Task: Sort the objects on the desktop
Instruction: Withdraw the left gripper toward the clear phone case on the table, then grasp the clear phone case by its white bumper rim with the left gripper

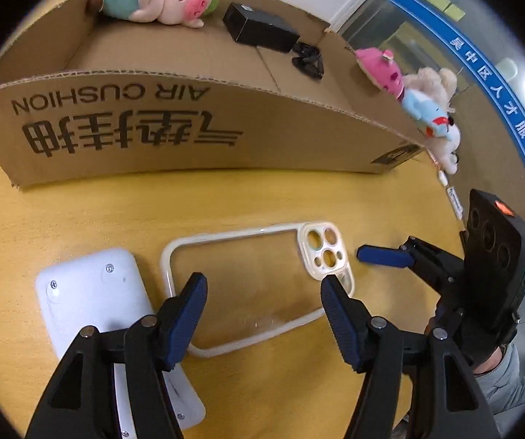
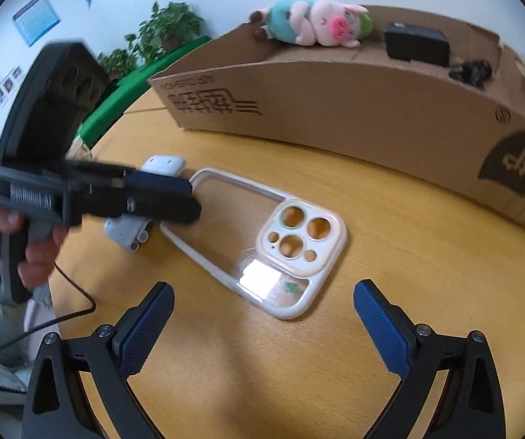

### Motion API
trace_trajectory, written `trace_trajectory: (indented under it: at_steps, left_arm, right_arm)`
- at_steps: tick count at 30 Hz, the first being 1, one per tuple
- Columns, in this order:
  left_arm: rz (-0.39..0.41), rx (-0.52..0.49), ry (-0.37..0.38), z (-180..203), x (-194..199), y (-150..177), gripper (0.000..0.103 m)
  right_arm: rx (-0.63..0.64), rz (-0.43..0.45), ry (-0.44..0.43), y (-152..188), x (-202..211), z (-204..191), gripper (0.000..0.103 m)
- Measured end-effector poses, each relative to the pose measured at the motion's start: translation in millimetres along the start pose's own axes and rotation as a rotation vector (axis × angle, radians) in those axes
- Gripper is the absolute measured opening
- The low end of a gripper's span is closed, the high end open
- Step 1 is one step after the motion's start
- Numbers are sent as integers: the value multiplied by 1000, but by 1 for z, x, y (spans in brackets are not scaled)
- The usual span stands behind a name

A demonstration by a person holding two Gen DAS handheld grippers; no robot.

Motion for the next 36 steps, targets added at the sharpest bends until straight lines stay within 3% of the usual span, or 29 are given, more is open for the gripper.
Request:
trace_trajectory:
  at_steps: [6,10,15,25,28,31,36]
  left_arm:
    - [26,62,-42,-17,6,-8,64]
    - [16,22,-58,-15,4,-7,64]
    - [10,55,-85,-21,6,-14,64]
    - [20,30,-133,-30,9,-16,64]
    - [14,16,-129,-30,8,-15,64]
    - [-22,22,-79,-26,2,-13,64]
    - [-9,57,-42,-25,0,-11,65]
  right_arm:
    - [-35,15,-12,-4,-2,7,100]
    - [-41,17,-25,-6,-2,8,100]
    - [-28,14,-38,-11,-8,0,100]
    - [-18,2,-23,-11,-10,-4,100]
    - [-14,0,-26,-12,-12,-6,100]
    - [-14,2,-33,-13,-14,-9,100]
    - [-14,6,-31,-14,-16,-10,101]
Point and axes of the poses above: each gripper's, at about its wrist camera, not at the fingertips, and x roughly against the way its jaws point, z to its right, y to its underside, the point moved 3 cm from there along -x, roughly the way its jaws point, and after that the axes turned 2 degrees about x, right-handed, at the moved point
